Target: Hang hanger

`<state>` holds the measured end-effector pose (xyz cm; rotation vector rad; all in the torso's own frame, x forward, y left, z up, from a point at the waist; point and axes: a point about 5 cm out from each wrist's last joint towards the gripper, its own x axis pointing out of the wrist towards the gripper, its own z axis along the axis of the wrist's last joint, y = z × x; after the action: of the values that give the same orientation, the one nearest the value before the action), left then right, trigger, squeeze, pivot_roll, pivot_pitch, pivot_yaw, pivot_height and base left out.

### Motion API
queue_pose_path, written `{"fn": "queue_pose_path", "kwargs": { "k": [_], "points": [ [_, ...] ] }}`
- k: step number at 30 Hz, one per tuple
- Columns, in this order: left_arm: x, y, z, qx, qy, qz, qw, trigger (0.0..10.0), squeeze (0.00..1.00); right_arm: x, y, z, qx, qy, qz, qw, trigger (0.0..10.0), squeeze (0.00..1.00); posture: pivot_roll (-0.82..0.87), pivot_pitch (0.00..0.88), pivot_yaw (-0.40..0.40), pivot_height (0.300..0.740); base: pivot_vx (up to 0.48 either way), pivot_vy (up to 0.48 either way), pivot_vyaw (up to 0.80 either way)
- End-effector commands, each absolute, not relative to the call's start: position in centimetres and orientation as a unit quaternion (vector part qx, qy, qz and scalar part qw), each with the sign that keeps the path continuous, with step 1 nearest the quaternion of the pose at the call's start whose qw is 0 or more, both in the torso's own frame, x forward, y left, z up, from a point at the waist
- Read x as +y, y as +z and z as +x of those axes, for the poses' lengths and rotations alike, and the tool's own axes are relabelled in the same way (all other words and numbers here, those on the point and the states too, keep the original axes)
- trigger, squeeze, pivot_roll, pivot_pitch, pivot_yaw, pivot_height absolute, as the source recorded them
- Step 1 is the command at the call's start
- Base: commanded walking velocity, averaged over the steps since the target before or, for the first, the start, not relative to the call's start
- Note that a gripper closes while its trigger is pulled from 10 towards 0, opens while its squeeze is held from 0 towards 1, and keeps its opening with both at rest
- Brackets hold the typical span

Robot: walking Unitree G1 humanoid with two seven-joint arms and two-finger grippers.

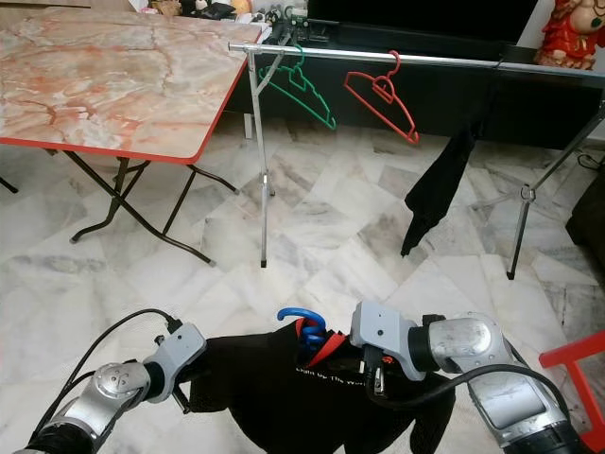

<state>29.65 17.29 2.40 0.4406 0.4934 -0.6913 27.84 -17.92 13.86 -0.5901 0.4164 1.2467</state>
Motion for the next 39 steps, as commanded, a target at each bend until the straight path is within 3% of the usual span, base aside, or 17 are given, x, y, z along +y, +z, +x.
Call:
{"fn": "queue_pose_path", "kwargs": {
  "k": [1,5,15,21,24,27,30,31,33,37,38,39],
  "points": [
    [17.6,2.2,29.4,0.240,-0.332,0.213,0.887,0.0,0.00,-18.3,15.0,28.3,0.169,0.557,-0.276,0.765,10.0,0.00,0.04,0.180,-0.073,0.740,0.000,0.000,0.00],
    [18.2,2.2,29.4,0.239,-0.322,0.215,0.891,0.0,0.00,-18.9,14.5,29.1,0.174,0.520,-0.281,0.788,10.0,0.00,0.04,0.181,-0.072,0.740,0.000,0.000,0.00],
    [20.5,2.5,29.9,0.246,-0.243,0.241,0.907,0.0,0.00,-20.6,12.3,29.8,0.240,0.445,-0.311,0.805,10.0,0.00,0.05,0.165,-0.068,0.740,0.000,0.000,0.00],
    [22.9,3.8,31.2,0.230,-0.118,0.258,0.931,0.0,0.00,-23.6,8.9,29.3,0.347,0.360,-0.381,0.778,10.0,0.00,0.05,0.165,-0.072,0.740,0.000,0.000,0.00],
    [23.6,4.6,31.7,0.222,-0.079,0.263,0.935,0.0,0.00,-24.5,8.0,29.8,0.358,0.286,-0.377,0.805,10.0,0.00,0.05,0.169,-0.076,0.740,0.000,0.000,0.00],
    [24.4,5.0,32.0,0.216,-0.046,0.273,0.936,0.0,0.00,-24.7,8.2,31.3,0.320,0.163,-0.297,0.885,10.0,0.00,0.05,0.174,-0.076,0.740,0.000,0.000,0.00],
    [24.5,5.1,32.0,0.215,-0.038,0.273,0.937,0.0,0.00,-24.6,8.3,31.5,0.311,0.146,-0.277,0.897,10.0,0.00,0.05,0.174,-0.076,0.740,0.000,0.000,0.00],
    [24.4,4.9,31.9,0.221,-0.044,0.273,0.935,0.0,0.00,-23.4,8.4,31.8,0.287,0.145,-0.204,0.925,10.0,0.00,0.05,0.178,-0.074,0.740,0.000,0.000,0.00],
    [23.9,4.6,31.7,0.225,-0.069,0.273,0.933,0.0,0.00,-22.2,8.4,31.8,0.272,0.167,-0.161,0.934,10.0,0.00,0.05,0.181,-0.074,0.740,0.000,0.000,0.00],
    [22.1,3.9,31.3,0.220,-0.137,0.253,0.932,0.0,0.00,-20.9,8.5,31.6,0.258,0.218,-0.155,0.928,10.0,0.00,0.05,0.181,-0.074,0.740,0.000,0.000,0.00],
    [21.0,3.6,31.0,0.218,-0.181,0.246,0.927,1.7,0.00,-20.5,8.7,31.6,0.254,0.239,-0.168,0.922,10.0,0.00,0.05,0.188,-0.077,0.740,0.000,0.000,0.00],
    [20.4,3.3,30.7,0.218,-0.207,0.248,0.921,8.7,0.00,-20.4,8.9,31.7,0.252,0.251,-0.183,0.916,10.0,0.00,0.05,0.187,-0.077,0.740,0.000,0.000,0.00]
  ]
}}
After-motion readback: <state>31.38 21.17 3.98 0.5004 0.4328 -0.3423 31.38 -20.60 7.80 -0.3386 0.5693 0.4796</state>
